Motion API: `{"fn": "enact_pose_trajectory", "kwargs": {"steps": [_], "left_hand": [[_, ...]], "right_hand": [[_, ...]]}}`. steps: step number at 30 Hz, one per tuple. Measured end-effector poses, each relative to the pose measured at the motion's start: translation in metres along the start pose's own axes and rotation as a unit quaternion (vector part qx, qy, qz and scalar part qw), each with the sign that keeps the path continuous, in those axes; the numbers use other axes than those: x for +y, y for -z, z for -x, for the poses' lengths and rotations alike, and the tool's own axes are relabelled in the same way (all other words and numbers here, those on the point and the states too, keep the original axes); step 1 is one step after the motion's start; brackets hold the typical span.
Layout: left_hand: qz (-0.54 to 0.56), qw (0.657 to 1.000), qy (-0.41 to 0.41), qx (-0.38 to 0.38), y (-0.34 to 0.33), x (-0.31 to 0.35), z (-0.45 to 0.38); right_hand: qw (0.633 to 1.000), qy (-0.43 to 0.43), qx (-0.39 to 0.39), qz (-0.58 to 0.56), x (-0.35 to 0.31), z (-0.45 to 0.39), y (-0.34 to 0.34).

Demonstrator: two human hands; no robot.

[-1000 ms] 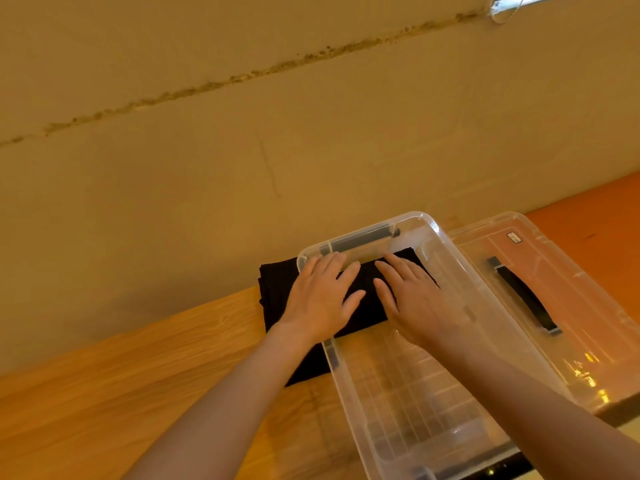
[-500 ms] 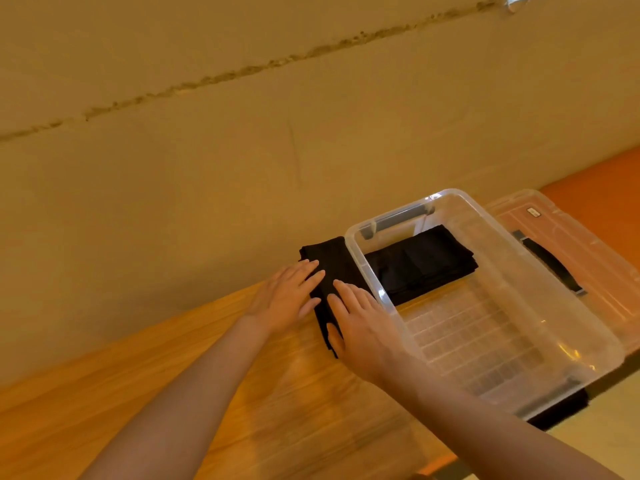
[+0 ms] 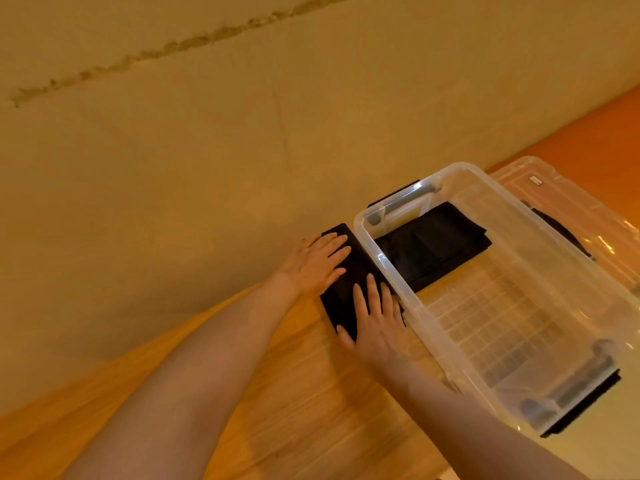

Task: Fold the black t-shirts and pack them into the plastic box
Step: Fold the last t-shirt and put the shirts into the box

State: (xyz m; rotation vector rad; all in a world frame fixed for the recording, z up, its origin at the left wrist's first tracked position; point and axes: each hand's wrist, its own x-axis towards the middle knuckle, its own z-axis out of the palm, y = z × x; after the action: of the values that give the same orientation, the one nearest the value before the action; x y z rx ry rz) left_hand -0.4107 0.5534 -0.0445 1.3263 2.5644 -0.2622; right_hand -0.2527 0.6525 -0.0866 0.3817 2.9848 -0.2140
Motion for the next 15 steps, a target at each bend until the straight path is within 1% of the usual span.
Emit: {"fn": "enact_pose_trajectory", "kwargs": {"steps": [2, 5, 7, 10, 12, 15], "left_hand": [[-0.002, 1.000, -0.012, -0.022, -0.006, 0.002, -0.013], [0.011, 0.998, -0.019, -0.059, -0.022, 0.003, -0.022], [0.021, 0.998, -0.021, -0.062, -0.030, 0.001, -0.023], [0.008, 0.997, -0.030, -0.065, -0.032, 0.002, -0.017], [0.014, 0.998, -0.021, -0.060, -0.032, 0.002, -0.011], [0.035, 0.998, -0.004, -0.056, -0.035, 0.003, 0.004]], "right_hand": [[1.000, -0.008, -0.014, -0.001, 0.000, -0.002, -0.008], [1.000, -0.001, -0.009, -0.004, -0.001, -0.004, -0.020], [1.000, -0.009, -0.023, -0.002, 0.002, -0.007, -0.023], [1.000, 0.011, -0.014, -0.002, 0.005, -0.004, -0.024], [0.999, 0.029, -0.022, -0.020, 0.006, -0.001, -0.024], [0.998, 0.048, -0.029, -0.010, 0.006, 0.002, -0.025]]}}
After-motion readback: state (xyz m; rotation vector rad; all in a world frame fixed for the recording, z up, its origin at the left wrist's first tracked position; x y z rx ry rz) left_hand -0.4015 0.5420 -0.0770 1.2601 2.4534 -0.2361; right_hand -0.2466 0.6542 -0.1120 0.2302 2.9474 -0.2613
